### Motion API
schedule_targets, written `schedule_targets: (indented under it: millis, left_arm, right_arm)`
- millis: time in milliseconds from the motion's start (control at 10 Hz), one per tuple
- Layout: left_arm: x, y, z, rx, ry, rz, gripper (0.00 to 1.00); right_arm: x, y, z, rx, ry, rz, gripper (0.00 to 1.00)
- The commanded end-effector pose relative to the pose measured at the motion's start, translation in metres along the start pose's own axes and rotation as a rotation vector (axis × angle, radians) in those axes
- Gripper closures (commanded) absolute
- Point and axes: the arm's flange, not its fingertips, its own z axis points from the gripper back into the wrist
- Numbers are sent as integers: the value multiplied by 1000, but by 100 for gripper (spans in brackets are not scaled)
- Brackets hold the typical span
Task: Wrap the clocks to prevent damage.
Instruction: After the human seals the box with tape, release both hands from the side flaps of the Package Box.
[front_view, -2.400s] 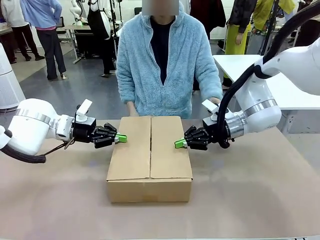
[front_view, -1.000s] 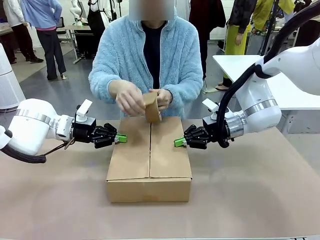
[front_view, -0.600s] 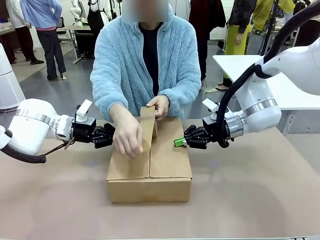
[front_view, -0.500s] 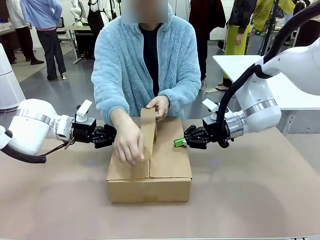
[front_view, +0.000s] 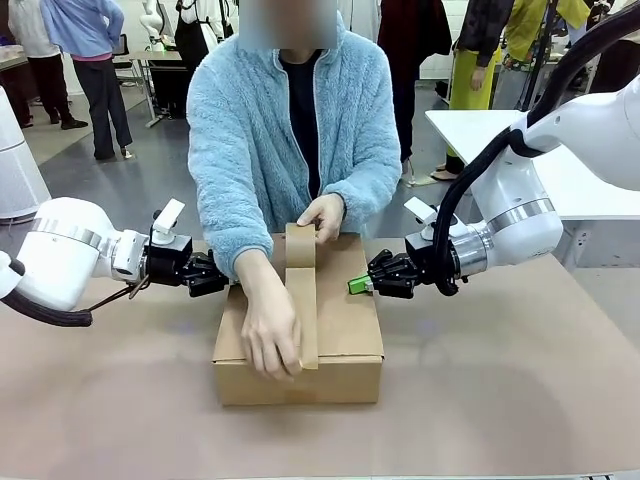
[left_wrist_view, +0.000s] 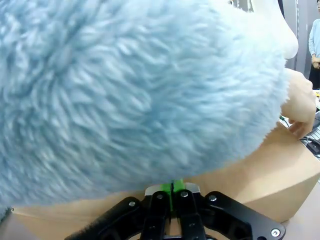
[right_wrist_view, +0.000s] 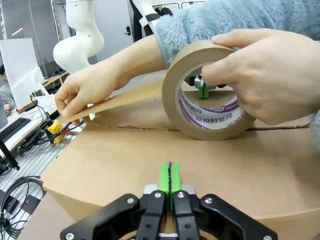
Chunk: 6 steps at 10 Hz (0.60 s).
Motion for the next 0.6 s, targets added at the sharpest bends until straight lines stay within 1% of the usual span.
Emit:
schedule_targets:
  millis: [0, 500]
  left_arm:
    - [-2, 1, -3, 14, 0, 3, 99]
    - [-2, 1, -3, 14, 0, 3, 99]
  right_arm:
    - [-5, 2, -2, -22, 4, -7, 99]
    - [-5, 2, -2, -22, 4, -7, 99]
